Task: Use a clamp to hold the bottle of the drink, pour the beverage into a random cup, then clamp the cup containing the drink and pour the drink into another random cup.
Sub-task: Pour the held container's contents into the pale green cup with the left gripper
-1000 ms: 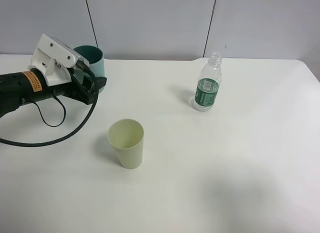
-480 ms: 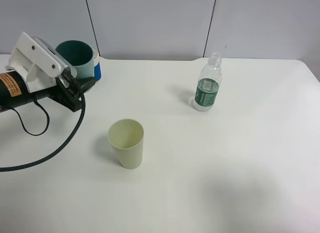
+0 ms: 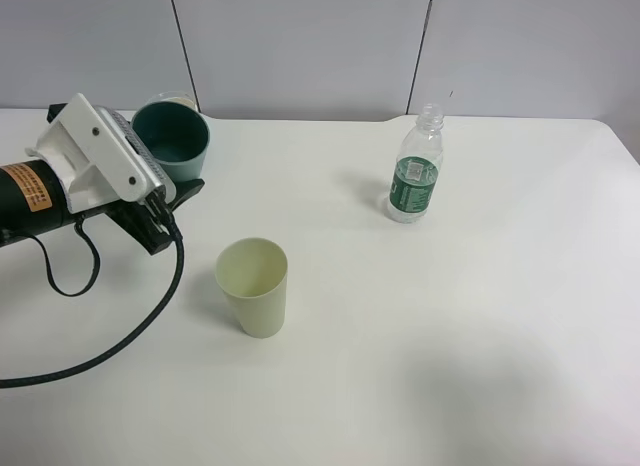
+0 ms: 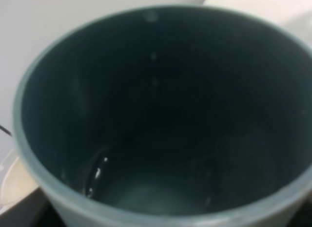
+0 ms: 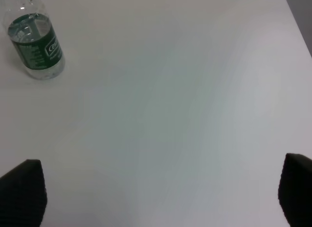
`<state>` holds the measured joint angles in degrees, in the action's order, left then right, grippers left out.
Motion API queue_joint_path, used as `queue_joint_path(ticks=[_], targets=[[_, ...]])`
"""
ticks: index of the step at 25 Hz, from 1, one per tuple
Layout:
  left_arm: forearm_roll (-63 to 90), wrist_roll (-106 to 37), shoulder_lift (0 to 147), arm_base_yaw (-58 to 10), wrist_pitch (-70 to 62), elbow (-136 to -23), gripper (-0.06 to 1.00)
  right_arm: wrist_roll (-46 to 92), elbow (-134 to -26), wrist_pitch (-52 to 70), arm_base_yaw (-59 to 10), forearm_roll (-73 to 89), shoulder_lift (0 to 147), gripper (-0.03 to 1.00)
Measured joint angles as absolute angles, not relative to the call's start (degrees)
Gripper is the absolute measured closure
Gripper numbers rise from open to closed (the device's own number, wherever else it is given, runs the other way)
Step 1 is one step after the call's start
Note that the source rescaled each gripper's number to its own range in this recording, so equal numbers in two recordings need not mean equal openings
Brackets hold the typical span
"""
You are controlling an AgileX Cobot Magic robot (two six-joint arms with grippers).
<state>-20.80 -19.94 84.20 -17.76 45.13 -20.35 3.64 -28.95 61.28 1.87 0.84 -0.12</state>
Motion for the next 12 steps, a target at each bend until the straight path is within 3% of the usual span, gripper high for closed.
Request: queue_joint_path(ticks=[12], targets=[[-20.81,-24.87,84.20,-20.32,45.08,-20.35,0.93,3.64,-28.95,61.28,1.87,0.84,-0.12,-0.03]])
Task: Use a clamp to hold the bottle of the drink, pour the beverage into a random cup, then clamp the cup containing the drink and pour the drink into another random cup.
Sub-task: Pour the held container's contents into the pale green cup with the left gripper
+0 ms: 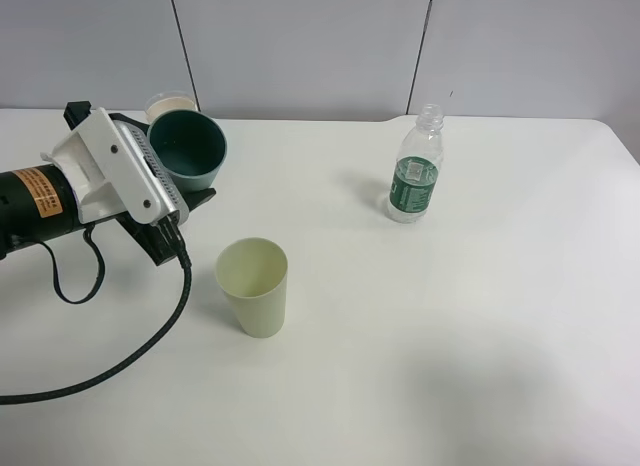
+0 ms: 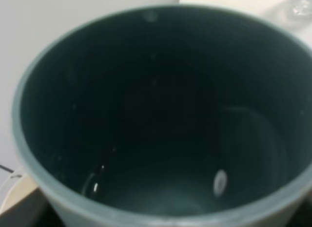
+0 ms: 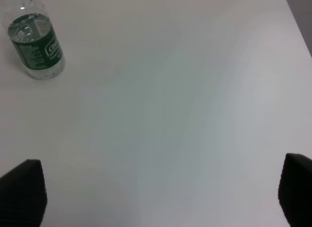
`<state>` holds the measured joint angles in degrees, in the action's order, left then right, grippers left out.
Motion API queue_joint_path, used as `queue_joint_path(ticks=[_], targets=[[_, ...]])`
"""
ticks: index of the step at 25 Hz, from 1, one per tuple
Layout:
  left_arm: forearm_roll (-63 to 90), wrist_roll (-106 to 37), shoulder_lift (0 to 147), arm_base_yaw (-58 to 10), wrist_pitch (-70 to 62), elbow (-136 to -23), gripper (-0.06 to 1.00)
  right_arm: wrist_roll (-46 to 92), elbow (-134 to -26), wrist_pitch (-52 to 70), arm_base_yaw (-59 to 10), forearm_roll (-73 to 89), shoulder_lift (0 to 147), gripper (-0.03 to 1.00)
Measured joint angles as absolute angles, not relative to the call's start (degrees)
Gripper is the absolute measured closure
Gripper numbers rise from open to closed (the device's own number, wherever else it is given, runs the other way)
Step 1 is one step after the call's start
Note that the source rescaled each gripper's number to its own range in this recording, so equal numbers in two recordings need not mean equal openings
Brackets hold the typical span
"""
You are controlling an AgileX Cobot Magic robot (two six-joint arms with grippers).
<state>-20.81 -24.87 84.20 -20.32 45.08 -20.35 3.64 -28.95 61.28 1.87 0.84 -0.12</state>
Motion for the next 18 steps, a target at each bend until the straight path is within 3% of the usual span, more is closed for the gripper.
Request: queue_joint_path(ticks=[18], targets=[[-24.78,-26.51,84.20,-20.32,45.50,-20.35,0.93,3.64,-28.95,61.28,1.87,0.84,-0.12,-0.03]])
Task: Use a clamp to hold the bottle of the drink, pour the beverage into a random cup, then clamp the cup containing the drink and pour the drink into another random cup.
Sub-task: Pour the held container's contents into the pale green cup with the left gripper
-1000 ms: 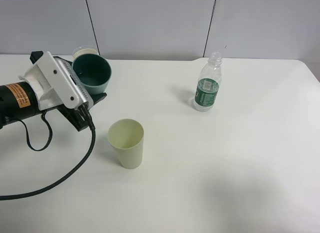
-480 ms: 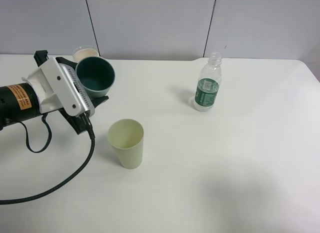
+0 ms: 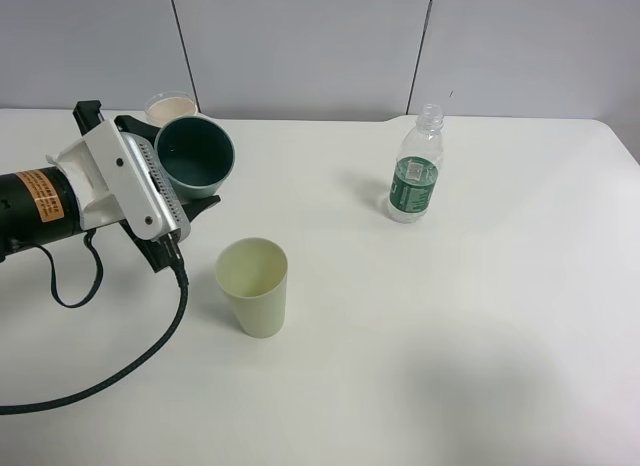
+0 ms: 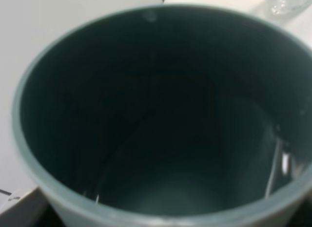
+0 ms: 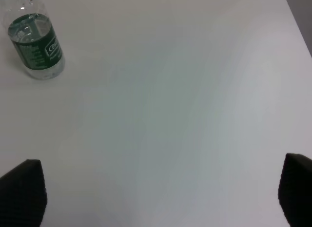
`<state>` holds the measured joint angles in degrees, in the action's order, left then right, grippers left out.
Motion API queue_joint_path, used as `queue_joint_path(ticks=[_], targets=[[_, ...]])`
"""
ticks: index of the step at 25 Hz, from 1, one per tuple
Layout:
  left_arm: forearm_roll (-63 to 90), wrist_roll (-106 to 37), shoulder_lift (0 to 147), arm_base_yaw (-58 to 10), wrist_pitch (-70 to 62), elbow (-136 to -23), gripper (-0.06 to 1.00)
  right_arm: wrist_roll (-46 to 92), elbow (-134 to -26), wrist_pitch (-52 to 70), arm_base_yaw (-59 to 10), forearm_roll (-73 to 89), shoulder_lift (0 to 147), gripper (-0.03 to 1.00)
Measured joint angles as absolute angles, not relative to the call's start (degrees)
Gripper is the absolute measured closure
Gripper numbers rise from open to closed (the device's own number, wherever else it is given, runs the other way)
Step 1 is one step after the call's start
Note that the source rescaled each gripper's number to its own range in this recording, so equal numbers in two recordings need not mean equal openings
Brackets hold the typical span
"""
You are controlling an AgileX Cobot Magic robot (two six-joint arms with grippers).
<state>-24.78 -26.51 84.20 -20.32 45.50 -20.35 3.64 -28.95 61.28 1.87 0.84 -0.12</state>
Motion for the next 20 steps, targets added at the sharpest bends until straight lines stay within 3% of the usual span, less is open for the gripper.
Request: queue_joint_path(ticks=[20], targets=[[-24.95,-29.24,82.99,-24.05,45.53,-18.23,0.93,3.64,-28.95,61.28,1.87,0.84,-0.12,-0.03]])
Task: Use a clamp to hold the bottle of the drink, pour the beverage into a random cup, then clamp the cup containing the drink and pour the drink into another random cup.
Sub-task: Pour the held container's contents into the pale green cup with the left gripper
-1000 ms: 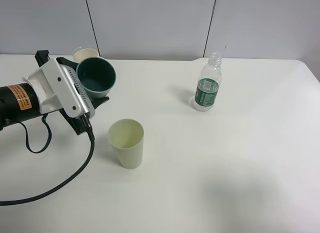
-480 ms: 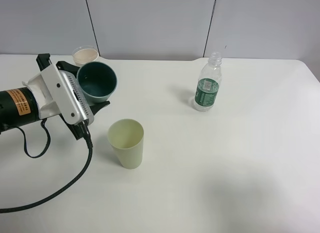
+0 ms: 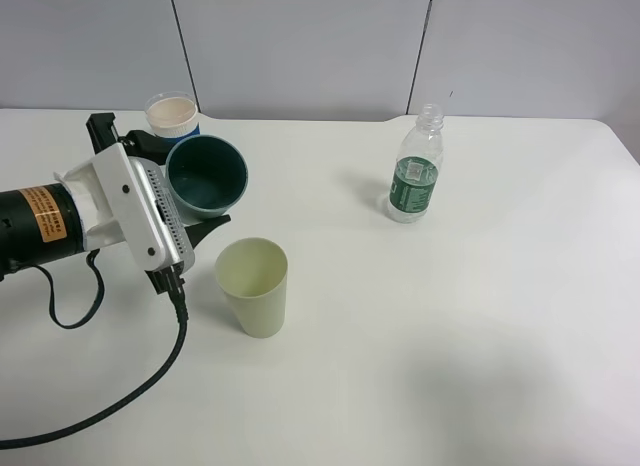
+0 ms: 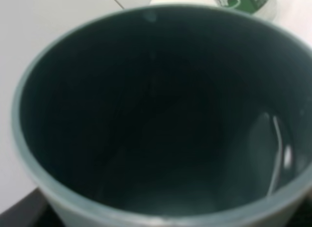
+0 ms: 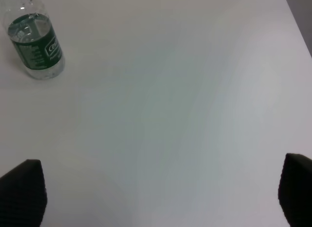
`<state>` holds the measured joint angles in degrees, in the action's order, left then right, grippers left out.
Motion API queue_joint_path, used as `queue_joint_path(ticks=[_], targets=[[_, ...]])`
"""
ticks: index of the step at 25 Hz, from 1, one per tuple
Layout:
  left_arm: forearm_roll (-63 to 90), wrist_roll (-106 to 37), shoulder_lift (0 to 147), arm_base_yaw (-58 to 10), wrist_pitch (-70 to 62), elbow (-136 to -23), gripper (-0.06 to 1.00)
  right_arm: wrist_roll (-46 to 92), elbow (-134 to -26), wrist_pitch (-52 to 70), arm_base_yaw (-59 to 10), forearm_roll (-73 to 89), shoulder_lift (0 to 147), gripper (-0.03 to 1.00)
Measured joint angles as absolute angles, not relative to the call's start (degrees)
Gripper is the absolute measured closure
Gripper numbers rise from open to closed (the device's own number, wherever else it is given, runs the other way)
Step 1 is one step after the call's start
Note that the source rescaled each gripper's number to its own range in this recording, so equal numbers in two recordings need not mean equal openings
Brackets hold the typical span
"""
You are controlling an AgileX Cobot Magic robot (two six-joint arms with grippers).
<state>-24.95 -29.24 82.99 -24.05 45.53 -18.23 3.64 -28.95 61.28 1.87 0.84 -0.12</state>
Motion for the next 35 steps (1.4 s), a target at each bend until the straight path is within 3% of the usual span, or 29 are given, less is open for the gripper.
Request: queue_joint_path(ticks=[35], targets=[[-23.79,-52.96,82.99,-24.05,46.87,-18.23,0.93,3.64,-28.95,61.28,1.87,0.84,-0.12,-0.03]])
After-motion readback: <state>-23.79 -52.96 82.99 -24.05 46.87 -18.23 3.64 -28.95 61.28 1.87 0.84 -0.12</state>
